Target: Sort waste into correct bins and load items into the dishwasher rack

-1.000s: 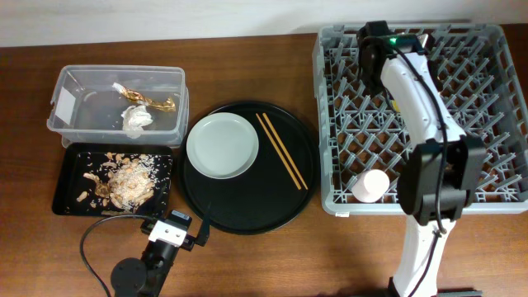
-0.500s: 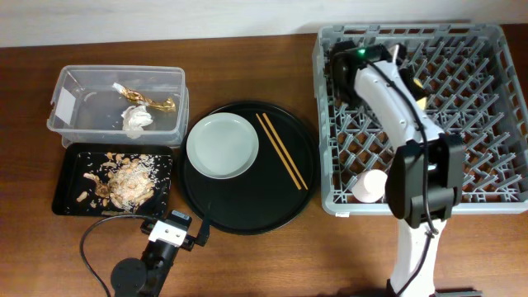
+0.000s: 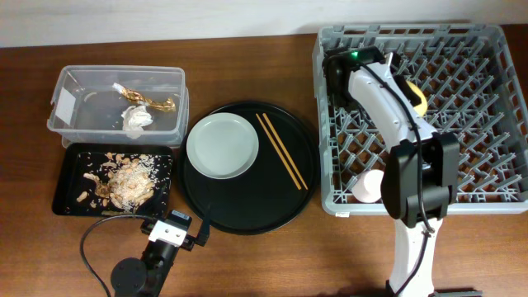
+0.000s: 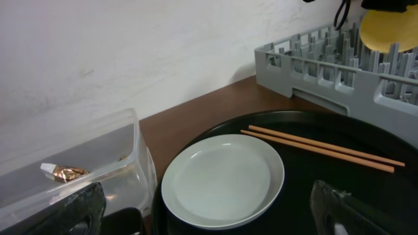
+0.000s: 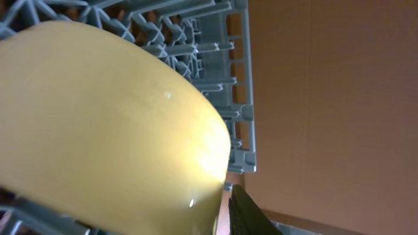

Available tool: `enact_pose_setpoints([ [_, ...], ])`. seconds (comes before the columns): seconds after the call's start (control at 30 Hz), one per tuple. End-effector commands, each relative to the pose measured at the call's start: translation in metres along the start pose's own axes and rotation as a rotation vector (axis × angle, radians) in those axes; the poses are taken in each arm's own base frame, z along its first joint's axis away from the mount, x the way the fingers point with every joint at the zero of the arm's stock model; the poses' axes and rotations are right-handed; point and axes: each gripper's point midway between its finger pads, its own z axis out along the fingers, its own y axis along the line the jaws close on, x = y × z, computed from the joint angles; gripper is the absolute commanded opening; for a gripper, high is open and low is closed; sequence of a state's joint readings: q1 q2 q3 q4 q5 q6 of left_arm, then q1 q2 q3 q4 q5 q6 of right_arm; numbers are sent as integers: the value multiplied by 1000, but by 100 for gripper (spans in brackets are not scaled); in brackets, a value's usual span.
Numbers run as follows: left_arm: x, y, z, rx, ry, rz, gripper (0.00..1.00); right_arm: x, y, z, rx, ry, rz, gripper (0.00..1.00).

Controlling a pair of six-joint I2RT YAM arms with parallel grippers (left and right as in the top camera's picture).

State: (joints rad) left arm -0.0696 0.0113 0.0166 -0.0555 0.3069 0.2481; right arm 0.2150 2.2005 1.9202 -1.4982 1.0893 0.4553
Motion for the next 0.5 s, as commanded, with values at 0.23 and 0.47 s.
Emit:
enact_pose_setpoints([
  [0.23,3,1,0,-6,3,14,100,54,65,-252,-1334,-72,-323,44],
  [0.47,3,1,0,-6,3,14,100,108,213,-227,-1304,-48,-440,36],
])
